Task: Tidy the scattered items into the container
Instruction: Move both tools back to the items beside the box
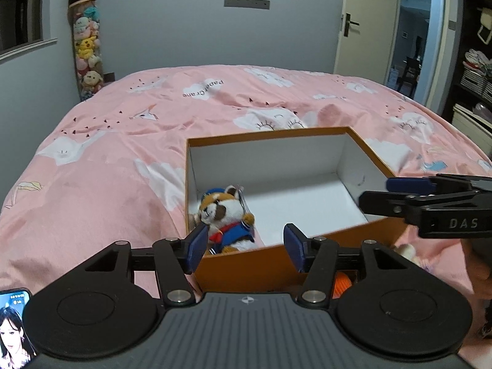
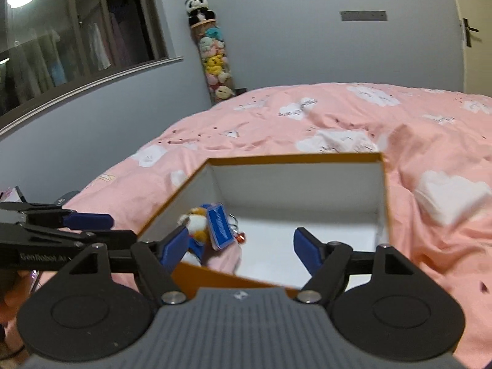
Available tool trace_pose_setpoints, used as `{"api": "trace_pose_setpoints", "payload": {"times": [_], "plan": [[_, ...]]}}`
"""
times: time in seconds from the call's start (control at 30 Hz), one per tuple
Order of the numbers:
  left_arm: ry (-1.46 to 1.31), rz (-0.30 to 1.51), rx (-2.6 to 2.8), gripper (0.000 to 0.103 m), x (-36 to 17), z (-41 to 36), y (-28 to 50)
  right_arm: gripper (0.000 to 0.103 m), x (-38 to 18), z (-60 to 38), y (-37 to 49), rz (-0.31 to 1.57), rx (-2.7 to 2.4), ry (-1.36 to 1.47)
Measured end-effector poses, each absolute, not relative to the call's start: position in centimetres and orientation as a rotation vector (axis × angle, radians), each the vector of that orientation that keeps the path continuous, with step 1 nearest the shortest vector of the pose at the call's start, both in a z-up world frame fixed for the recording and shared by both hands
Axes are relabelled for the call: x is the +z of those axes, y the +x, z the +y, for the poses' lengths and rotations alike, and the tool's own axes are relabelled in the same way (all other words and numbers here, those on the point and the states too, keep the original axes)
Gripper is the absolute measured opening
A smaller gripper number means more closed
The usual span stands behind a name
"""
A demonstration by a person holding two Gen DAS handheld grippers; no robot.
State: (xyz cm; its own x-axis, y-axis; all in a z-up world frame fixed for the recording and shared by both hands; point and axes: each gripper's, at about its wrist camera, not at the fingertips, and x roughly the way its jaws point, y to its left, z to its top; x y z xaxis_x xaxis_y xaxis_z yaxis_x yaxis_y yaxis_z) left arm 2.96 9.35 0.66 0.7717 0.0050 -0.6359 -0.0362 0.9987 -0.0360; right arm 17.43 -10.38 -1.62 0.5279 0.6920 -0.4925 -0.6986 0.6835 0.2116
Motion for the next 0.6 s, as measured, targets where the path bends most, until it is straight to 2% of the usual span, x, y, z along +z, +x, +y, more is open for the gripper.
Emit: {"api": "trace_pose_setpoints", "payload": {"times": [0.6], "plan": [[-0.009,0.842,-0.185,0.064,-2.2,7.2,1.8,0.076,-4.9,-16.8,15.4,0.76,0.713,-0.178]]}}
